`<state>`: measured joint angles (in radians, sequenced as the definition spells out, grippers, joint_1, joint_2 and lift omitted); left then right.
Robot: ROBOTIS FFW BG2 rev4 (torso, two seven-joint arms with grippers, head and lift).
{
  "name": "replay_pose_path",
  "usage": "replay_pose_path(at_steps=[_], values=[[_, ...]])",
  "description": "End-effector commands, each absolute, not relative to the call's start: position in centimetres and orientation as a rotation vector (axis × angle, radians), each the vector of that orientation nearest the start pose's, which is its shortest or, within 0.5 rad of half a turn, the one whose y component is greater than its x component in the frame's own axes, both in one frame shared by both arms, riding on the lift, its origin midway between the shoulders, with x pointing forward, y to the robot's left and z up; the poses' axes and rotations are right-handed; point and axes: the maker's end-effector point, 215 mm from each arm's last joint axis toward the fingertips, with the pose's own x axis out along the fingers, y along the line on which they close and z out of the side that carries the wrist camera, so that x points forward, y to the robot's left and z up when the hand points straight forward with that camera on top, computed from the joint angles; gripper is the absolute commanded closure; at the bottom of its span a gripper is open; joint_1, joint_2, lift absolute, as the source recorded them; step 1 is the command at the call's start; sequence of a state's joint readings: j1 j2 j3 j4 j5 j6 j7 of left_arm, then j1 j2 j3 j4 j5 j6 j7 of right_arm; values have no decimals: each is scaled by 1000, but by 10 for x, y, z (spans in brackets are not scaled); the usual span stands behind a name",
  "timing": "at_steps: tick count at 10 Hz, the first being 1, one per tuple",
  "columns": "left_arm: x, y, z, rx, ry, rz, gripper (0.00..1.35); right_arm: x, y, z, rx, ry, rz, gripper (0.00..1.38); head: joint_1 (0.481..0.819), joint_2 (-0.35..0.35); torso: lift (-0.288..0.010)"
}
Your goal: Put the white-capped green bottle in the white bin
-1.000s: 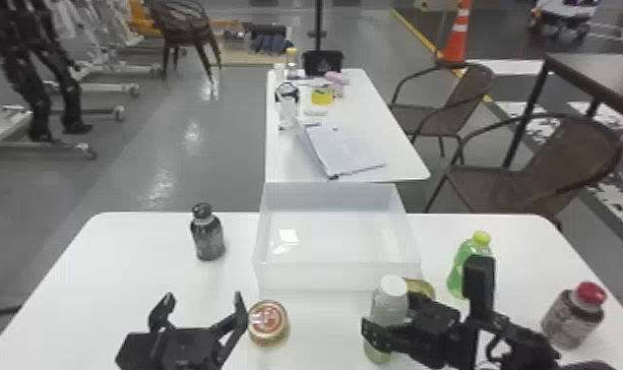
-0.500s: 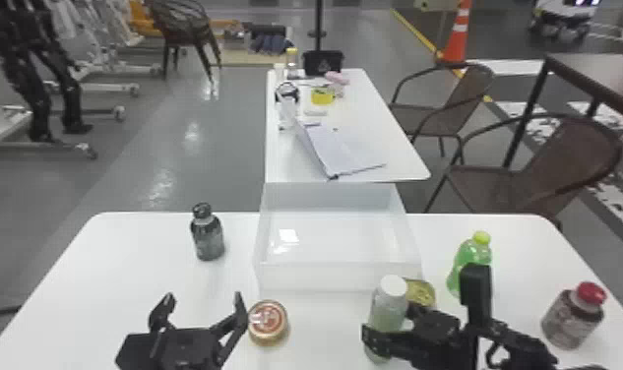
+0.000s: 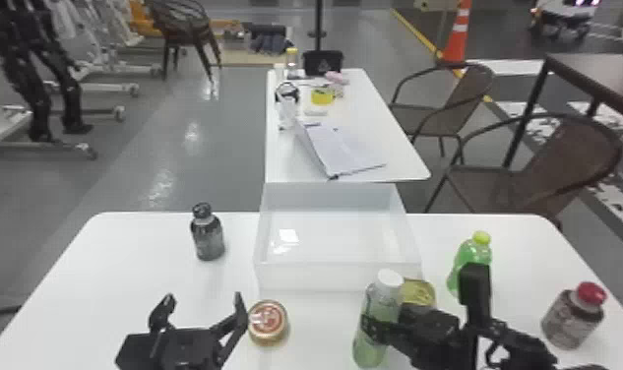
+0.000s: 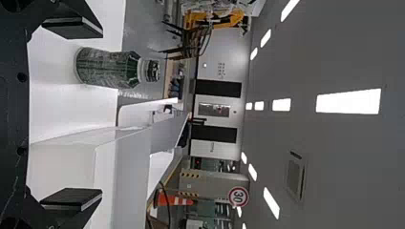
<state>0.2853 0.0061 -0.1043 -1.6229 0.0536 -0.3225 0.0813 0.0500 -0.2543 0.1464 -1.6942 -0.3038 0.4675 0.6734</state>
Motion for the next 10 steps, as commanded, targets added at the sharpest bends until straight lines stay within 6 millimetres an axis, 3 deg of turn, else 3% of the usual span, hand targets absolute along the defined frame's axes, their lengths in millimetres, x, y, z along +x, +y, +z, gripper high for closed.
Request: replay_pose_path(at_steps=[1, 3, 6, 10], values=[[492, 191, -372, -84, -82, -4, 125, 484, -85, -421, 173, 408, 846, 868, 549, 0, -100], [492, 192, -372, -87, -82, -2, 125, 493, -88, -402, 172, 368, 837, 868, 549, 0, -100], [492, 192, -373, -87, -81, -2, 125, 521, -95, -352, 154, 264, 820, 868, 549, 0, -100], [492, 191, -374, -91, -79, -2, 125, 553, -96, -317, 140, 158, 802, 868, 549, 0, -100]])
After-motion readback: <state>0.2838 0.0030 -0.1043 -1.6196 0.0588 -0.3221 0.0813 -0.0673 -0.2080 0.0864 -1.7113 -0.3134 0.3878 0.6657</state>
